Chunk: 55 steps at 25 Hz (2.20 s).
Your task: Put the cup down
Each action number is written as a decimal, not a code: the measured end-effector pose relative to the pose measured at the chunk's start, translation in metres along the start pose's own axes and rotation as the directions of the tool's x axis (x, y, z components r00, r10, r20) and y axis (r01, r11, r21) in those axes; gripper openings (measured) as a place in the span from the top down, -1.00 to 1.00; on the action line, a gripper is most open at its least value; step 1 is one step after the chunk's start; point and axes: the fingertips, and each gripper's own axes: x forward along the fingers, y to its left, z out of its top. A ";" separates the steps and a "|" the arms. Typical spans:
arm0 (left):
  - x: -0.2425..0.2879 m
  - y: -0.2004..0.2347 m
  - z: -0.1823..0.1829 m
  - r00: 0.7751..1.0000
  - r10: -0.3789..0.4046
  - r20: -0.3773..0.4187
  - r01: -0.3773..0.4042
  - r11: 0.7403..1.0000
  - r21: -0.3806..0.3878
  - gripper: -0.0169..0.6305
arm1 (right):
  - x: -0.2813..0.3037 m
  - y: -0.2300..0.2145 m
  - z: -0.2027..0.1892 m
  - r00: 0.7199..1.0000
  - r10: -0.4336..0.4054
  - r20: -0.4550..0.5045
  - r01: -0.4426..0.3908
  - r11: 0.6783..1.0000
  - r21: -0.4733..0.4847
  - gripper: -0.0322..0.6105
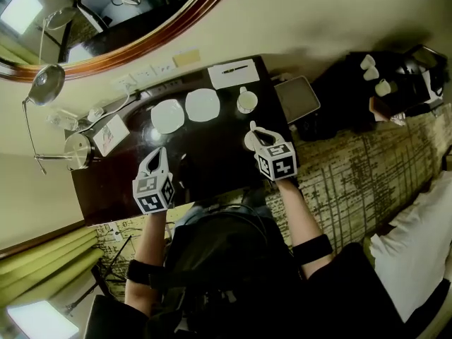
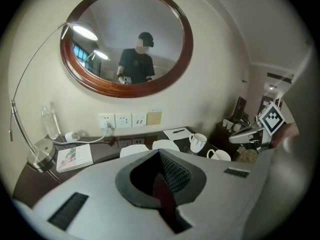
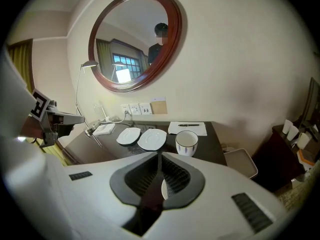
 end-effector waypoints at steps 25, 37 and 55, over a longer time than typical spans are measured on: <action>0.028 -0.021 -0.014 0.994 -0.013 -0.107 0.020 0.998 0.061 0.95 | 0.057 -0.053 -0.095 0.976 -0.125 -0.178 0.132 0.991 0.029 -0.78; 0.022 -0.016 -0.017 0.994 0.004 -0.112 0.000 0.999 0.042 0.95 | 0.075 -0.053 -0.098 0.970 -0.109 -0.219 0.108 0.994 -0.016 -0.58; 0.002 0.020 -0.032 0.995 0.052 -0.081 -0.053 0.999 -0.013 0.95 | 0.078 -0.018 -0.080 0.974 -0.089 -0.208 0.076 0.995 -0.070 -0.44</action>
